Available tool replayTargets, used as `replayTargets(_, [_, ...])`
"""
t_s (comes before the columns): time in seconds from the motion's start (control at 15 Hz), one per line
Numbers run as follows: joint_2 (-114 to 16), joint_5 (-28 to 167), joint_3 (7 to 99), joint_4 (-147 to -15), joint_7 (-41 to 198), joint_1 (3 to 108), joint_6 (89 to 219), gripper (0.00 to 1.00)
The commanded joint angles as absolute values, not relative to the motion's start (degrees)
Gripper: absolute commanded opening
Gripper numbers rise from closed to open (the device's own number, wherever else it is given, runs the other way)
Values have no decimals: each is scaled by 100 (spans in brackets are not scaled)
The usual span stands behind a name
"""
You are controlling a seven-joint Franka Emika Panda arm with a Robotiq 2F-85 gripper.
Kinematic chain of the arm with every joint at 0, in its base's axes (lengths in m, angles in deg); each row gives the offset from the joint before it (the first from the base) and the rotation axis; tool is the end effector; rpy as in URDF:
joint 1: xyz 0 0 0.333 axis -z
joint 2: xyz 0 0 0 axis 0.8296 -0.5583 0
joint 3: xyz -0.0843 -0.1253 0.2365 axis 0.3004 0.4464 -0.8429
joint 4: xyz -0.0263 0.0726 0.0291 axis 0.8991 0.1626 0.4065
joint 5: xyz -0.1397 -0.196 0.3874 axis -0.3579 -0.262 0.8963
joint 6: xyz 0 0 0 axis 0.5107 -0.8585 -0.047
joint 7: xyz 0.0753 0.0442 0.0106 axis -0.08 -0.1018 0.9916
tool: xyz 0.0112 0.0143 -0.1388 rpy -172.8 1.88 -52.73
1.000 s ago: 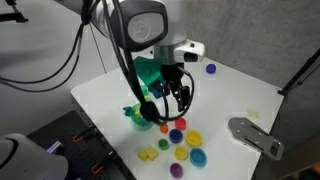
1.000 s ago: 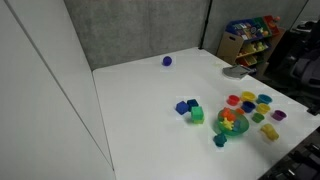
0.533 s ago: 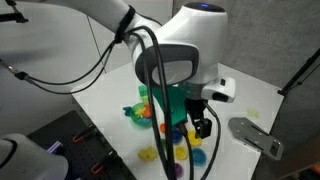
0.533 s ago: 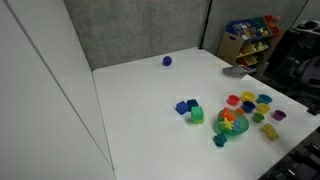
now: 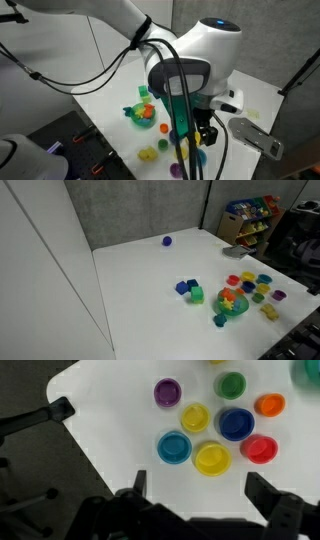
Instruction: Put the light-blue cup in the yellow one, then place the yellow toy in the bowl
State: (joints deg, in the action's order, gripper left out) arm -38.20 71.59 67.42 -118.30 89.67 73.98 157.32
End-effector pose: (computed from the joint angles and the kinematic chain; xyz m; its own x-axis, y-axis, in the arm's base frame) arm 0.4640 -0.3447 0.2095 0.8723 -0.4868 0.0451 -0.4887 -0.8712 0.0475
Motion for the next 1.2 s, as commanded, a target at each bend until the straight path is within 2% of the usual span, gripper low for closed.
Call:
replayTargets(0.0, [-4284,7293,6748,-11454,8867,7484,15708,100])
replayTargets(0.53, [-5786,7963,6552,-10590,9162,7918,16256,100])
replayTargets(1.13, [-7380,8107,6136,-9381,9151,8436,16287,100])
